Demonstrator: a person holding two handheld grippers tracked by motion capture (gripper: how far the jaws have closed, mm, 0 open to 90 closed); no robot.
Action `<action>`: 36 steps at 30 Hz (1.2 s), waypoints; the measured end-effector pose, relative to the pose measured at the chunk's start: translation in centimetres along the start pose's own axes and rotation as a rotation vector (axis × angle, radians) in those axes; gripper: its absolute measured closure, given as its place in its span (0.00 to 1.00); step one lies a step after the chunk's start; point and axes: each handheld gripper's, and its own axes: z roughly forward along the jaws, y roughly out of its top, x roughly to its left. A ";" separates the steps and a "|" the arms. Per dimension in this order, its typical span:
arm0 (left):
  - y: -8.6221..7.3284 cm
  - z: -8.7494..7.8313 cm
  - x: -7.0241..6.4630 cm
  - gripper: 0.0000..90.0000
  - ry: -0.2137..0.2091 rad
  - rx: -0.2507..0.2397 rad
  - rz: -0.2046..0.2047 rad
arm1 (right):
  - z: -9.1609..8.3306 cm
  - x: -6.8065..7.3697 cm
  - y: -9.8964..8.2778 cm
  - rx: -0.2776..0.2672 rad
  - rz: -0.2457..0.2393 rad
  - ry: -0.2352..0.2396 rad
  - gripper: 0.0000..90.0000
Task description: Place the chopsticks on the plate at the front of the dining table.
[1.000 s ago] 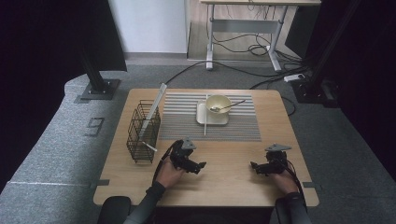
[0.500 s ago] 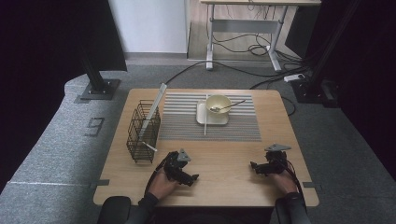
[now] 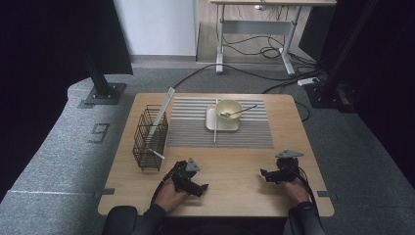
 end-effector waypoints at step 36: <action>-0.5 -0.4 -0.9 0.00 0.002 -0.006 -0.006 | -2.2 8.5 12.9 -0.094 -0.184 0.243 0.00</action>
